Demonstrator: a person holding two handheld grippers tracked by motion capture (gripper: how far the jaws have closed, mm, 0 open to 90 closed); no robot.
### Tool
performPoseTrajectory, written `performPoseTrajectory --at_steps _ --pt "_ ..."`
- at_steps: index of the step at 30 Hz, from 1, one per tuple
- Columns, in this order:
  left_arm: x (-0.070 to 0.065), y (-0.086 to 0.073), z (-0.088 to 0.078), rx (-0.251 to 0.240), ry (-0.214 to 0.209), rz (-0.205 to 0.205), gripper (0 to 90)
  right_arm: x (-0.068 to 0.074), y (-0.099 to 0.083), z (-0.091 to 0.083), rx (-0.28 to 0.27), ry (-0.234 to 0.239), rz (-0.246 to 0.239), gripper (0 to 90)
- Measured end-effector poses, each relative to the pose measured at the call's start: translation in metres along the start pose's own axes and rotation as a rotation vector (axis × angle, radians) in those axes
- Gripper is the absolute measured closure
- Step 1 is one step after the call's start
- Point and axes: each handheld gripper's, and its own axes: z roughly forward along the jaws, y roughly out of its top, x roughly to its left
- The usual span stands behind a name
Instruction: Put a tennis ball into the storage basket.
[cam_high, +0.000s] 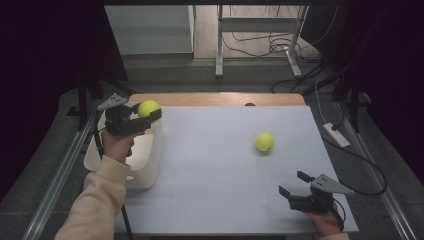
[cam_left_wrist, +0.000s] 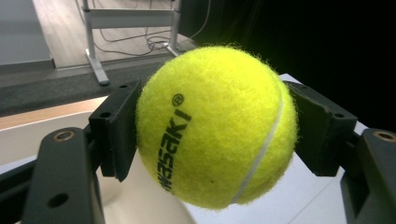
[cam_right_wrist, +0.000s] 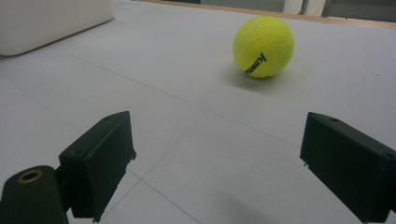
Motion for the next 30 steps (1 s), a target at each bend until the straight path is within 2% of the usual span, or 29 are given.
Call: performPoseTrajectory --at_steps 11,20,30 --pt "0.017 0.000 -0.005 0.001 0.043 -0.034 26.3 0.000 0.000 0.000 0.001 -0.002 0.001 10.0" --pt "0.025 0.001 -0.009 0.004 0.073 -0.042 26.3 0.001 0.000 0.001 0.002 -0.002 0.000 10.0" --pt "0.038 0.005 -0.009 0.015 0.145 -0.061 26.3 0.000 0.000 0.001 0.003 -0.003 0.000 10.0"
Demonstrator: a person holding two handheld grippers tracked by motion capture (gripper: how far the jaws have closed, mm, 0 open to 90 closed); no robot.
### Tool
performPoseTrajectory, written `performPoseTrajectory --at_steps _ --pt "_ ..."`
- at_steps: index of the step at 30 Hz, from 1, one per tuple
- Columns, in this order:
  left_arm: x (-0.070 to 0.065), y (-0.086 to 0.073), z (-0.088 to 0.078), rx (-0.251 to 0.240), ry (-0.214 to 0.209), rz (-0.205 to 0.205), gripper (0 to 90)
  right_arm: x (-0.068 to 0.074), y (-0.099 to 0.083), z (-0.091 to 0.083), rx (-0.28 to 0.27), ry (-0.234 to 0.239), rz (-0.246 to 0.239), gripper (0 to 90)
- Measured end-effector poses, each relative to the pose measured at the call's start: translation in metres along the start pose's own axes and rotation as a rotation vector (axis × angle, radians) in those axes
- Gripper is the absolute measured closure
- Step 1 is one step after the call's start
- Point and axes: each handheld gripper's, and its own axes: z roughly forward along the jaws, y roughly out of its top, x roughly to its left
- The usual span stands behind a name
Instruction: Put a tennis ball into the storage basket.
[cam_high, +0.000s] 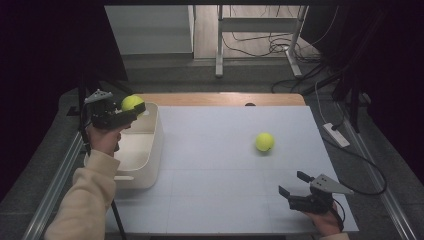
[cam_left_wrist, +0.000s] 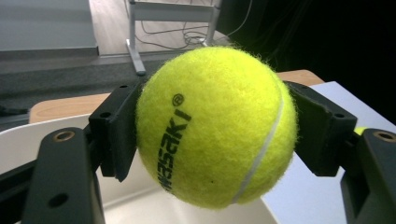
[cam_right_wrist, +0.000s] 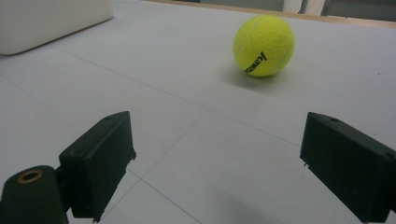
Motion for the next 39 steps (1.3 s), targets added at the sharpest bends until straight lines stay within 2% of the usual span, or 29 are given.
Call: performPoseTrajectory --at_steps 8,29,39 --pt "0.010 0.000 0.004 0.011 0.023 -0.022 26.3 0.000 0.000 0.000 0.003 0.000 0.000 10.0" --pt "0.024 0.008 0.011 0.037 0.079 -0.026 26.3 -0.001 -0.001 0.001 -0.001 0.000 0.002 10.0" --pt "0.036 0.007 0.014 0.059 0.105 -0.049 26.3 -0.001 0.000 0.001 0.000 0.000 0.001 10.0"
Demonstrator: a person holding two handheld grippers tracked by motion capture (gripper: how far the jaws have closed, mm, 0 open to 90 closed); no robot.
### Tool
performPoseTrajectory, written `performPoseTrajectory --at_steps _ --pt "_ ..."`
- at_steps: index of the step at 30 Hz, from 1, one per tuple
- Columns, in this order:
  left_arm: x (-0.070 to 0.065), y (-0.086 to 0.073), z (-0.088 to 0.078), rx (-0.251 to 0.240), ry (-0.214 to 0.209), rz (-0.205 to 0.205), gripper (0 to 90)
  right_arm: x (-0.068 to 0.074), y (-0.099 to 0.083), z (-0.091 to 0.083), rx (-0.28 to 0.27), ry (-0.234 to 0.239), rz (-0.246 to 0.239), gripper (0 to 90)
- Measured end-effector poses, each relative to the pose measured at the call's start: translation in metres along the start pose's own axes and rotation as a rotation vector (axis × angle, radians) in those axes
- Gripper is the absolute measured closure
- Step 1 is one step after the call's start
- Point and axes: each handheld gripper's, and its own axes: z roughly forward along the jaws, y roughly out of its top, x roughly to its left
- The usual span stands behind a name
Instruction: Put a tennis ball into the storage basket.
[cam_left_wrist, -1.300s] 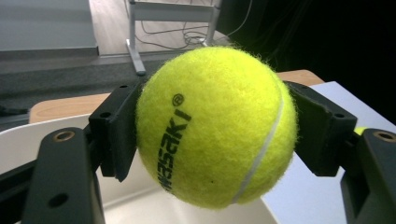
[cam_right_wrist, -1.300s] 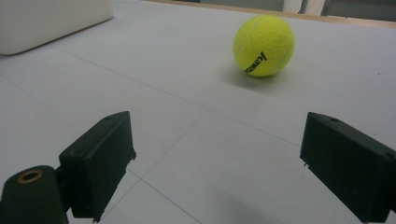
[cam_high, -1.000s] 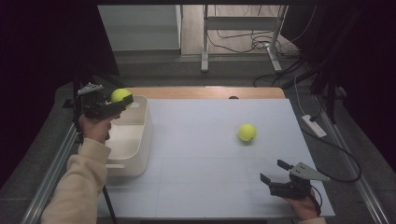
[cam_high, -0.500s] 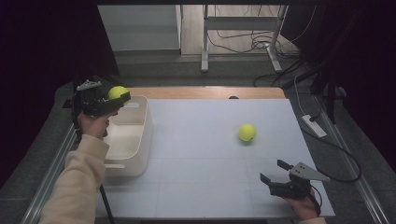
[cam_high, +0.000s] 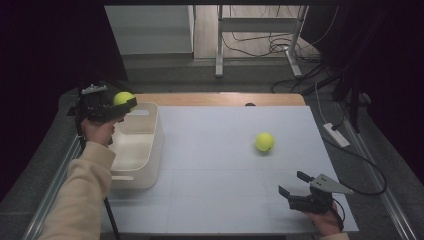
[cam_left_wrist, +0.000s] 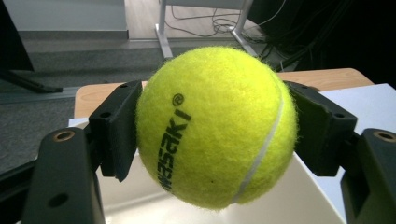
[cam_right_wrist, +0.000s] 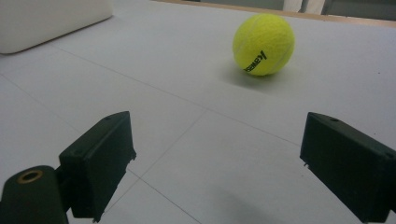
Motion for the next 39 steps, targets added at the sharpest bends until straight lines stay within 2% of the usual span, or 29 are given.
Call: performPoseTrajectory --at_steps 7,17,26,33,37,39 --pt "0.005 -0.002 0.002 0.019 0.015 -0.010 26.3 0.000 0.000 0.000 0.004 -0.001 -0.002 10.0" --pt "0.008 -0.006 0.008 0.102 0.030 -0.004 26.2 0.001 0.000 0.000 0.003 0.000 -0.003 10.0" --pt "0.010 -0.008 0.012 0.157 0.039 0.014 26.1 0.001 0.000 0.001 0.005 0.001 -0.001 10.0" --pt "0.009 -0.008 0.011 0.151 0.039 0.016 26.0 0.001 0.000 0.001 0.005 0.002 0.000 10.0" --pt "0.007 -0.008 0.011 0.147 0.057 0.021 25.4 0.001 0.000 0.001 0.005 0.002 0.000 10.0" --pt "0.006 -0.007 0.010 0.129 0.063 0.016 20.9 0.001 0.000 0.000 0.004 0.002 -0.001 10.0"
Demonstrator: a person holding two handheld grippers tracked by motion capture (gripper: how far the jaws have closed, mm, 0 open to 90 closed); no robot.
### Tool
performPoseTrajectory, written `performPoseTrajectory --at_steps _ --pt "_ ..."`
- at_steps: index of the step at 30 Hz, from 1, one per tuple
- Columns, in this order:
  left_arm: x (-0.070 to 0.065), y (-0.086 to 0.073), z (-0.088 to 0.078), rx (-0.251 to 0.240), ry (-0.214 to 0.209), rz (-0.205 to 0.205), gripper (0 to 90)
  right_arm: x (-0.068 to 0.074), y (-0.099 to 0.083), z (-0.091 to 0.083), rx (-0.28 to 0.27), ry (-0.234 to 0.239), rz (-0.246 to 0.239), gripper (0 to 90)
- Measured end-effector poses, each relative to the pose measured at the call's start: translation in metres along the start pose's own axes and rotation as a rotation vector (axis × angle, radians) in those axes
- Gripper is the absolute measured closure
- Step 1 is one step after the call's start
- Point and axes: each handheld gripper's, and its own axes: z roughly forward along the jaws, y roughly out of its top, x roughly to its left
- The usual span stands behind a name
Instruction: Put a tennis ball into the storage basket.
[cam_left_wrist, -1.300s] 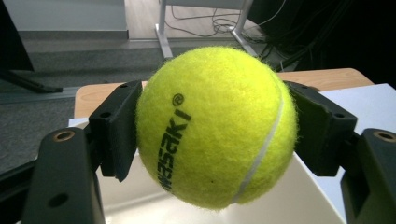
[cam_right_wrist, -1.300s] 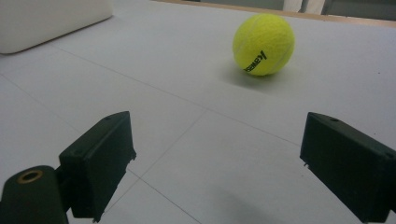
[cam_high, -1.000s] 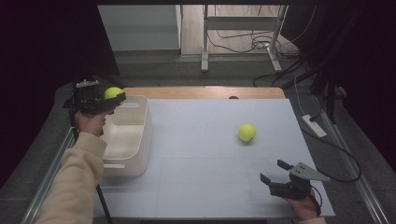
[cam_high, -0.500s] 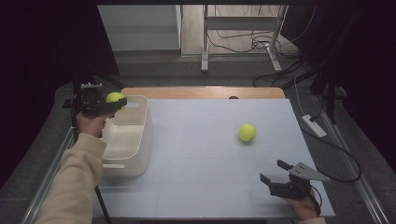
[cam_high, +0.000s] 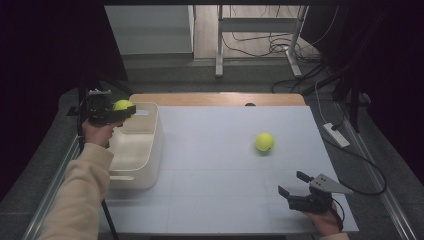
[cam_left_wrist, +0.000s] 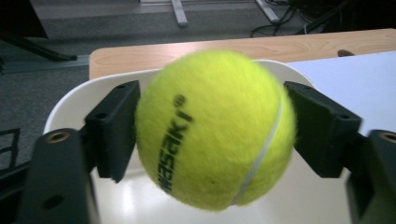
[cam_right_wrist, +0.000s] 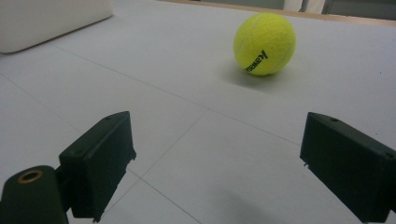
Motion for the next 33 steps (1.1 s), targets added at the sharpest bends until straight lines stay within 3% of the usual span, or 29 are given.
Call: performPoseTrajectory --at_steps 4,9,33 --pt "-0.002 0.002 -0.005 -0.038 -0.005 -0.014 15.9 0.000 0.000 0.000 0.000 -0.001 0.000 10.0" --pt "-0.007 0.002 -0.010 -0.069 -0.064 -0.006 15.5 0.000 0.000 0.000 -0.003 -0.002 -0.002 10.0" --pt "-0.042 -0.005 -0.032 -0.112 -0.285 0.082 15.5 -0.002 0.001 0.000 -0.017 -0.003 0.006 10.3"
